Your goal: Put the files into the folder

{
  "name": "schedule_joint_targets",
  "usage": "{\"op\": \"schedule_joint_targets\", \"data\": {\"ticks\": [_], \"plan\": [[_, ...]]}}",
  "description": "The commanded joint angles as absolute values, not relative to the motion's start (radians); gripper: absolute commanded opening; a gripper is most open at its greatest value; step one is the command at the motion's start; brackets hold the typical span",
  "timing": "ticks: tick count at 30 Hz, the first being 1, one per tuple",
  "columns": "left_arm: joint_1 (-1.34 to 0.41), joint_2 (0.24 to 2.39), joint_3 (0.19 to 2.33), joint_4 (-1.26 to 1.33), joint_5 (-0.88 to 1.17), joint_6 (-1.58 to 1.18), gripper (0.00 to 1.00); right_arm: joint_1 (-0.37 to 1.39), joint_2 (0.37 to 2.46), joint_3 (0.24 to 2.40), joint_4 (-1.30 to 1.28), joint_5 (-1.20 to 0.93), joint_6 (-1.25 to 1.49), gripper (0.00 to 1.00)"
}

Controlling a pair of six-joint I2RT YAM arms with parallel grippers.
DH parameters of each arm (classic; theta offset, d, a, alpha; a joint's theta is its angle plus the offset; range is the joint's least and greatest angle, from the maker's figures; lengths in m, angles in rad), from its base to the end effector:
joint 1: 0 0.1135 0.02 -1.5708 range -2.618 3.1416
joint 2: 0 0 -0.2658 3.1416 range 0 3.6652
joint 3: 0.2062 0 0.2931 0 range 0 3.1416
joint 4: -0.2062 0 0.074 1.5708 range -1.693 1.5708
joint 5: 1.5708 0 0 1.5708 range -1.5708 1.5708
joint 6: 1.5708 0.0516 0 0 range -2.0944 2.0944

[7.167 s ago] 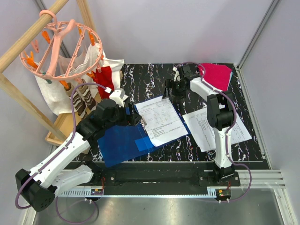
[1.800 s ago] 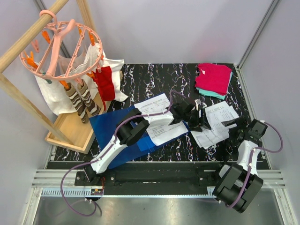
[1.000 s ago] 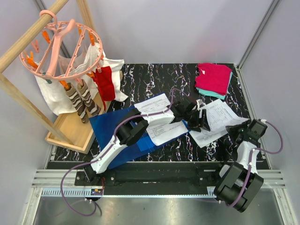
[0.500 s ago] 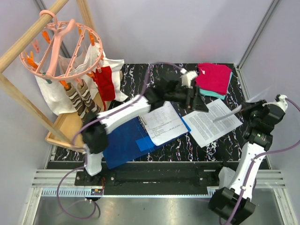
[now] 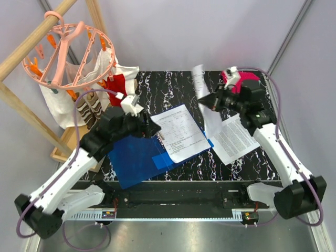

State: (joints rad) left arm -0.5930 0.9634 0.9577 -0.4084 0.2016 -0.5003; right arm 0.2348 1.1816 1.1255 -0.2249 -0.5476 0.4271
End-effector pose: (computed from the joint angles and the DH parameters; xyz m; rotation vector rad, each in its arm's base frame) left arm 0.2178 -0.1592 0.3400 0.2344 2.0788 -0.8887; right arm 0.3073 0.1011 0.3705 -0.2148 1.9089 0.9586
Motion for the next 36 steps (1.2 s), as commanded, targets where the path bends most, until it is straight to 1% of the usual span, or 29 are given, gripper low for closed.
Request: {"op": "schedule_joint_targets", "data": {"ticks": [1,2,3,4,10,14,17,18,19,23,29,36], "plan": [[-0.584,0.774,0.924,-0.492,-0.101,-0.417,0.86,0.319,1.252,1.111,0.088,-0.874,0.647,0.00],[-0.584,0.761,0.916,-0.511,-0.113,-0.420,0.86,0.319,1.270,1.074,0.326,-0.911,0.741,0.00],[-0.583,0.753,0.913,-0.520,-0.129,-0.426,0.87,0.319,1.282,1.018,0.416,-0.958,0.820,0.00],[-0.583,0.749,0.910,-0.526,-0.132,-0.437,0.87,0.319,1.298,1.011,0.455,-0.968,0.887,0.00],[-0.583,0.785,0.897,-0.508,-0.097,-0.480,0.86,0.288,1.466,0.957,0.397,-0.971,0.900,0.00],[-0.583,0.837,0.920,-0.497,-0.071,-0.480,0.86,0.220,1.567,0.911,0.353,-0.980,0.870,0.00],[-0.583,0.854,0.920,-0.479,-0.055,-0.480,0.86,0.186,1.641,0.925,0.219,-0.999,0.735,0.00],[-0.581,0.862,0.919,-0.477,-0.049,-0.479,0.86,0.178,1.660,0.954,0.160,-0.990,0.621,0.00],[-0.581,0.864,0.917,-0.474,-0.046,-0.479,0.86,0.176,1.676,0.971,0.062,-0.974,0.567,0.00],[-0.581,0.879,0.905,-0.457,-0.023,-0.477,0.86,0.172,1.767,1.032,-0.089,-0.869,0.393,0.00],[-0.580,0.888,0.905,-0.456,-0.006,-0.462,0.86,0.173,1.854,1.150,-0.230,-0.792,0.189,0.00],[-0.581,0.888,0.908,-0.456,-0.005,-0.449,0.86,0.199,1.901,1.212,-0.324,-0.692,-0.039,0.00]]}}
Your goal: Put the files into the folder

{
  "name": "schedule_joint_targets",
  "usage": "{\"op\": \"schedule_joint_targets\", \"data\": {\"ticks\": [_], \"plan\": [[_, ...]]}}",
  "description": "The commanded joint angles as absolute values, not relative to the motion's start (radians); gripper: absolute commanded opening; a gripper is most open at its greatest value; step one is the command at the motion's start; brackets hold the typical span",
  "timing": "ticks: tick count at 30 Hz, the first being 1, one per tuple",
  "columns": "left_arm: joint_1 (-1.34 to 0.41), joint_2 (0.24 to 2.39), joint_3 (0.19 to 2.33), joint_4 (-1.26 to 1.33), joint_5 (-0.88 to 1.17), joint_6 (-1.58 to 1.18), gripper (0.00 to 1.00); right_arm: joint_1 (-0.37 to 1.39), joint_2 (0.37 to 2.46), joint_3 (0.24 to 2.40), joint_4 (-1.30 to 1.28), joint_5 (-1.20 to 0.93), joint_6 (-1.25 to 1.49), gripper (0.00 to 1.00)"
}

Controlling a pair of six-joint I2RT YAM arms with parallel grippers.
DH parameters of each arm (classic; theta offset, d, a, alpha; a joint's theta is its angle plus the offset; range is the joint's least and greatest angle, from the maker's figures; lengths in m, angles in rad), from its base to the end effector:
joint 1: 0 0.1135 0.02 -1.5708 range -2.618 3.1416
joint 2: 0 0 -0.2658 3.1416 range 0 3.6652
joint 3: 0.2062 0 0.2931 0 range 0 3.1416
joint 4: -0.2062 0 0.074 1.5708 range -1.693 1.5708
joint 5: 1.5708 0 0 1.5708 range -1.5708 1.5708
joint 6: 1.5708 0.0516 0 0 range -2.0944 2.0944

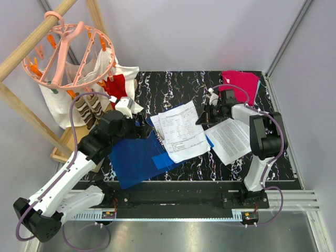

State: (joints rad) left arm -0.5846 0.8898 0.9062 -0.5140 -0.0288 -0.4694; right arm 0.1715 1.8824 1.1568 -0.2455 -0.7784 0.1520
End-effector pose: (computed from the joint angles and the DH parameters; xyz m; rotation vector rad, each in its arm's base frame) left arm 0.2084 -0.1361 0.3248 0.1043 2.1242 -0.6098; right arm 0.4061 0.1071 0.1296 -0.3353 2.4528 1.1164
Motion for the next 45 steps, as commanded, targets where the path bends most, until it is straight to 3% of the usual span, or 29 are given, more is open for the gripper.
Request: {"op": "schedule_joint_targets", "data": {"ticks": [1,26,32,37,45], "plan": [[-0.581,0.888,0.908,-0.457,0.000,-0.448,0.86,0.210,1.902,1.221,-0.342,-0.677,-0.058,0.00],[-0.572,0.864,0.917,-0.492,0.025,-0.428,0.86,0.314,2.022,1.440,-0.489,-0.669,-0.264,0.00],[-0.572,0.865,0.917,-0.492,0.026,-0.426,0.86,0.322,2.034,1.457,-0.494,-0.652,-0.262,0.07],[-0.572,0.864,0.917,-0.492,0.031,-0.426,0.86,0.327,2.037,1.459,-0.495,-0.594,-0.229,0.23],[-0.572,0.868,0.911,-0.485,0.038,-0.428,0.86,0.327,1.984,1.448,-0.502,-0.470,-0.124,0.39]]}}
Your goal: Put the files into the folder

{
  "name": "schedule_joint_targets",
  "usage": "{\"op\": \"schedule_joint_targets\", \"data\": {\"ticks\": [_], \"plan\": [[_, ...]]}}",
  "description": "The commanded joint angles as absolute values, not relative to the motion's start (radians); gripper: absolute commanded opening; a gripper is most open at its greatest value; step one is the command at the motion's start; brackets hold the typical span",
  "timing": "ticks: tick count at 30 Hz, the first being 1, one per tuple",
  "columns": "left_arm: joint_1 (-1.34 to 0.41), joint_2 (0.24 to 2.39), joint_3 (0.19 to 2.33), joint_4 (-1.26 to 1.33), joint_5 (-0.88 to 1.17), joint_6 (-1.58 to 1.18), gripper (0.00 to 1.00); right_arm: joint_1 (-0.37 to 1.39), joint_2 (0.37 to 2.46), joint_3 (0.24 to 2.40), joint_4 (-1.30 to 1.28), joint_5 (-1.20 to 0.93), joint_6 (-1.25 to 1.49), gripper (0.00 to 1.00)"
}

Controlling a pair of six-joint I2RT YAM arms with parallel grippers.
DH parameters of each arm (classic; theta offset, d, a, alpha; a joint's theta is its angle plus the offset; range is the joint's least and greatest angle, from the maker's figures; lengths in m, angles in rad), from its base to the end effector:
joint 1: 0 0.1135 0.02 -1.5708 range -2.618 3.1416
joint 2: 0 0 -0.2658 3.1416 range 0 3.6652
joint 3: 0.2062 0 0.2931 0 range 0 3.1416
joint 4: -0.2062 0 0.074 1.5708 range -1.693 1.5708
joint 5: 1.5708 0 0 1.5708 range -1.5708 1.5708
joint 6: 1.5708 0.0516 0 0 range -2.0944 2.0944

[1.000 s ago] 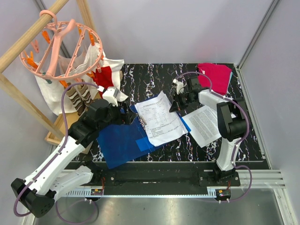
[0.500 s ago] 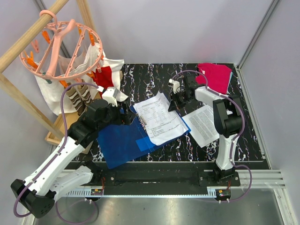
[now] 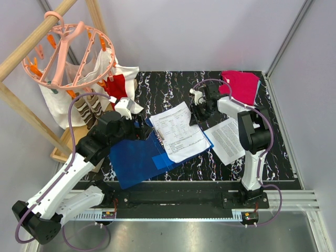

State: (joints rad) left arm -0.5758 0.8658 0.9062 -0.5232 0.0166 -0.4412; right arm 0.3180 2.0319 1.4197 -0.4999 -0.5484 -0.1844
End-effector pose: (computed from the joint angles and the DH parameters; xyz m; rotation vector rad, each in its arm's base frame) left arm 0.2035 -0.1332 0.3292 0.1530 2.1114 -0.6388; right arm 0.4283 0.1693 0.1300 -0.8177 2.4944 0.7760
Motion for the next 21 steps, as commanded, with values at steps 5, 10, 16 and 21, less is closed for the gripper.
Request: {"op": "schedule_joint_targets", "data": {"ticks": [5,10,16,21], "plan": [[-0.571,0.873,0.908,-0.480,0.051,-0.430,0.86,0.328,1.960,1.440,-0.502,-0.425,-0.086,0.43],[-0.571,0.868,0.902,-0.479,0.052,-0.431,0.86,0.333,1.974,1.448,-0.491,-0.468,-0.069,0.38],[-0.571,0.861,0.900,-0.479,0.058,-0.433,0.86,0.350,2.008,1.480,-0.483,-0.488,-0.049,0.21],[-0.572,0.856,0.896,-0.480,0.058,-0.433,0.86,0.362,2.017,1.493,-0.472,-0.498,-0.040,0.17]]}}
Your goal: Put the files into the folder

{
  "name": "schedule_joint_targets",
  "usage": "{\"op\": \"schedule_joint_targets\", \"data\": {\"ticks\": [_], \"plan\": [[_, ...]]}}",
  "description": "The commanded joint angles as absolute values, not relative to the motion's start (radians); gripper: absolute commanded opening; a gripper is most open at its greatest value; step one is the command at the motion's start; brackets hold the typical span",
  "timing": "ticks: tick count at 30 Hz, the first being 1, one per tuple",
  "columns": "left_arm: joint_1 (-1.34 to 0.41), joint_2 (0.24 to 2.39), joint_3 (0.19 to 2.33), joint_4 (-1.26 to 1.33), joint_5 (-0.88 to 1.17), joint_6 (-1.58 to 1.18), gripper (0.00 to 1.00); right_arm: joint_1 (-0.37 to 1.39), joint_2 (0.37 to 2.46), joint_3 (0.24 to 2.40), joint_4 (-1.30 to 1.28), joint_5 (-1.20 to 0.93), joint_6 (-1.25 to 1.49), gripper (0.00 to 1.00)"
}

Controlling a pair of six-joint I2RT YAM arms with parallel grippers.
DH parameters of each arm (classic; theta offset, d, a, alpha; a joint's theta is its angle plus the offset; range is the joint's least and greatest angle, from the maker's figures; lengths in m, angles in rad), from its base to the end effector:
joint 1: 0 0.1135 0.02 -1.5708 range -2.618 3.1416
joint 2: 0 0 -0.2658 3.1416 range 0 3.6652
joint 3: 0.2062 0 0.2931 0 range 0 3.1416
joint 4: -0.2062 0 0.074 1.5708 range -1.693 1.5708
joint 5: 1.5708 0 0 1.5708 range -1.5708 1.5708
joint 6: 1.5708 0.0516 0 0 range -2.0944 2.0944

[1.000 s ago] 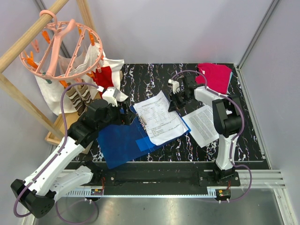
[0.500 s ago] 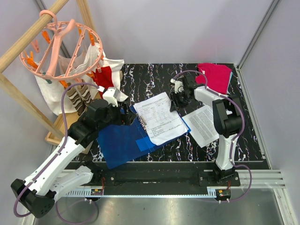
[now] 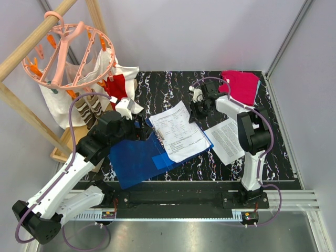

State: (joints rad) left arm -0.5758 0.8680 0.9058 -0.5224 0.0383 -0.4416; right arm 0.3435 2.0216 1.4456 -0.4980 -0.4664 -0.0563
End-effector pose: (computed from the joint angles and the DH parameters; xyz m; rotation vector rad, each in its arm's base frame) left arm 0.2033 -0.1344 0.3286 0.1668 2.1164 -0.6596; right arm 0.4313 0.1789 0.1412 -0.6774 2.5458 0.7136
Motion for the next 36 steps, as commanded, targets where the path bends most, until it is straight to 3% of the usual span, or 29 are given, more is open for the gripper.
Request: {"op": "schedule_joint_targets", "data": {"ticks": [1,4,10,11,12,17,21,27,31,36], "plan": [[-0.572,0.856,0.896,-0.482,0.060,-0.433,0.86,0.367,2.017,1.494,-0.471,-0.502,-0.038,0.17],[-0.572,0.867,0.896,-0.482,0.075,-0.434,0.86,0.368,2.019,1.499,-0.469,-0.492,-0.025,0.21],[-0.572,0.902,0.903,-0.482,0.106,-0.442,0.86,0.368,1.939,1.485,-0.465,-0.293,0.095,0.47],[-0.572,0.911,0.910,-0.480,0.110,-0.445,0.86,0.367,1.918,1.482,-0.477,-0.246,0.118,0.53],[-0.571,0.919,0.911,-0.471,0.121,-0.449,0.86,0.367,1.875,1.476,-0.489,-0.150,0.138,0.68],[-0.577,0.982,0.914,-0.384,0.202,-0.495,0.86,0.367,1.752,1.448,-0.598,0.131,0.205,0.98],[-0.636,1.071,0.965,-0.344,0.186,-0.506,0.84,0.345,1.594,1.280,-0.630,0.392,0.337,1.00],[-0.801,1.354,1.136,-0.261,0.129,-0.515,0.81,0.146,1.384,1.011,-0.614,0.204,0.547,1.00],[-0.913,1.589,1.346,-0.253,0.061,-0.515,0.77,0.081,1.315,0.931,-0.623,0.276,0.652,1.00],[-0.950,1.888,1.557,-0.220,0.133,-0.566,0.74,0.006,1.246,0.842,-0.615,0.259,0.716,1.00]]}}
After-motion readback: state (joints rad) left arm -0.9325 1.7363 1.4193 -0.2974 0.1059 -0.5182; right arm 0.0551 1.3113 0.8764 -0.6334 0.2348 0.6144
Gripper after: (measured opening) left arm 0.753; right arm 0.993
